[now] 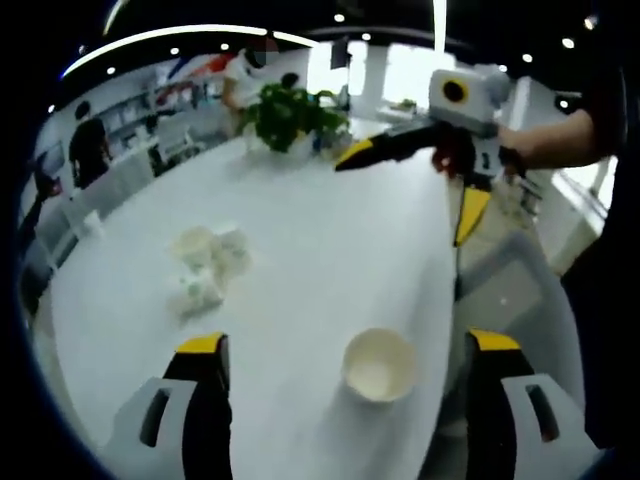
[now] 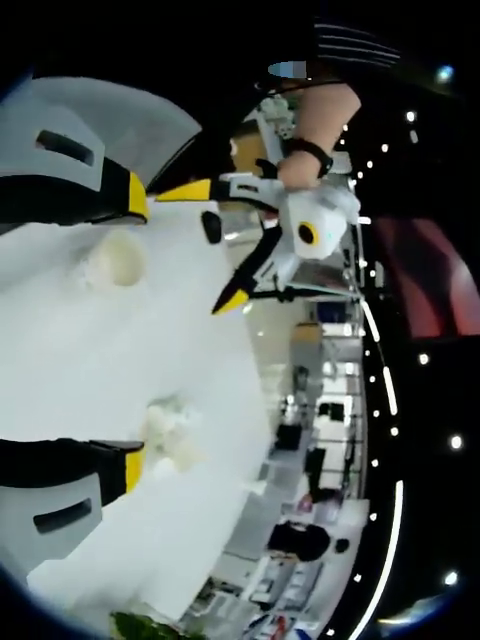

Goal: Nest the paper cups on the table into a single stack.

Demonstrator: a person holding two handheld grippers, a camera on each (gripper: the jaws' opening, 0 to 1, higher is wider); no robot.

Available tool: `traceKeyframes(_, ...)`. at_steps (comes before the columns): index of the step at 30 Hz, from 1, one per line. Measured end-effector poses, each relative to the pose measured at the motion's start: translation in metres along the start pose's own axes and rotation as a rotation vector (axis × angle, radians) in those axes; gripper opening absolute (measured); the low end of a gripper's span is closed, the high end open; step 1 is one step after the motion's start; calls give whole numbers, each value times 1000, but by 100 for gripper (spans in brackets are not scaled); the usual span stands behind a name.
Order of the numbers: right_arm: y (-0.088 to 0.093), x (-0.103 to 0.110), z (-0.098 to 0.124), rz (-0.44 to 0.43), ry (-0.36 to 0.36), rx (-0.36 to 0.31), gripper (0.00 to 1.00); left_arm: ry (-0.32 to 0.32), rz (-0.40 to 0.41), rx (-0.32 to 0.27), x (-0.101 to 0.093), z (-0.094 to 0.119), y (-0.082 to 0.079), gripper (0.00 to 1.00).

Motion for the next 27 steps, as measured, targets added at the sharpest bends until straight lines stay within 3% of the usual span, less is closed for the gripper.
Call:
traceKeyframes(15, -17, -45, -8, 104, 31, 57, 85, -28, 20, -51, 5, 0, 0, 93)
traceKeyframes(27, -26, -80, -30, 119, 48, 66, 84, -43, 65, -79, 7, 3, 6, 92)
Point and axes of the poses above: the point that each gripper's makers call its tool centre point, and the gripper's own axes: z roughly backward along the fingers, x roughly to its left, y roughly out of its underside, the point moved 9 cm from there along z, roughly backward along the fingers
